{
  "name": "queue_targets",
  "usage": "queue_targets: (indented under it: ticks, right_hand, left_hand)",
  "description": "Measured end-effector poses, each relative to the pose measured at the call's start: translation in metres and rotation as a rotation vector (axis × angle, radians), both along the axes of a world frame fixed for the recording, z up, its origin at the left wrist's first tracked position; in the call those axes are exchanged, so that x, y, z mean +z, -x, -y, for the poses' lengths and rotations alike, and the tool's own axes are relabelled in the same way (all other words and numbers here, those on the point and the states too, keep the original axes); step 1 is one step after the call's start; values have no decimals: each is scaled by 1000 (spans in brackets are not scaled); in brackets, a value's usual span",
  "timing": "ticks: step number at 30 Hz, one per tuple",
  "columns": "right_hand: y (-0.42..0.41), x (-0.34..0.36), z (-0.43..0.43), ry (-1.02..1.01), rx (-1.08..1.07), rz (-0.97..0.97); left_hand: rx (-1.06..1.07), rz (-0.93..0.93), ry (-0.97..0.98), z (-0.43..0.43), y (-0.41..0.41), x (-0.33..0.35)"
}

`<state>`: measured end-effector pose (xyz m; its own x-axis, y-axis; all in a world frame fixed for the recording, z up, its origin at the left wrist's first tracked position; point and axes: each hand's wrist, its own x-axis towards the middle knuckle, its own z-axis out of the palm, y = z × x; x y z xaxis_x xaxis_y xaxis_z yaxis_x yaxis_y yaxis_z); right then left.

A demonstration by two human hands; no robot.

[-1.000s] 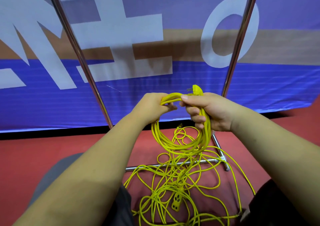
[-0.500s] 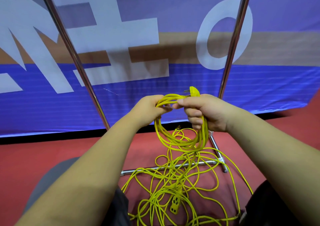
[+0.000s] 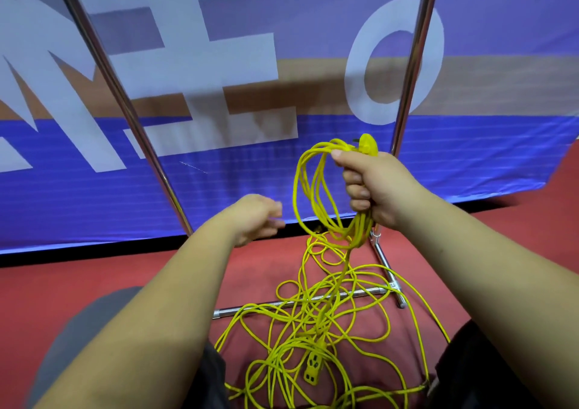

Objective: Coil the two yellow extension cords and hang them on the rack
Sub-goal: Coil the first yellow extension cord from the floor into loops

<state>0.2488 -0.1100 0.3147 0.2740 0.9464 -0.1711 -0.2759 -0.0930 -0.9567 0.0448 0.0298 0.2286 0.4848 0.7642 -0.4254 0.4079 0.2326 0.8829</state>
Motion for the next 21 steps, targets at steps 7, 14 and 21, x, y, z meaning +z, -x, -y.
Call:
queue_targets:
  ticks: [7, 14, 21]
  right_hand:
    - [-15, 7, 2, -72, -136, -153]
    - [-24, 15, 6, -146, -142, -288]
    - [-47, 22, 12, -181, -175, -317]
  left_hand:
    - [-811, -516, -345, 69, -36, -98]
    - [-1067, -790, -308, 101, -43, -167]
    - [-971, -1016, -411, 78, -28, -153]
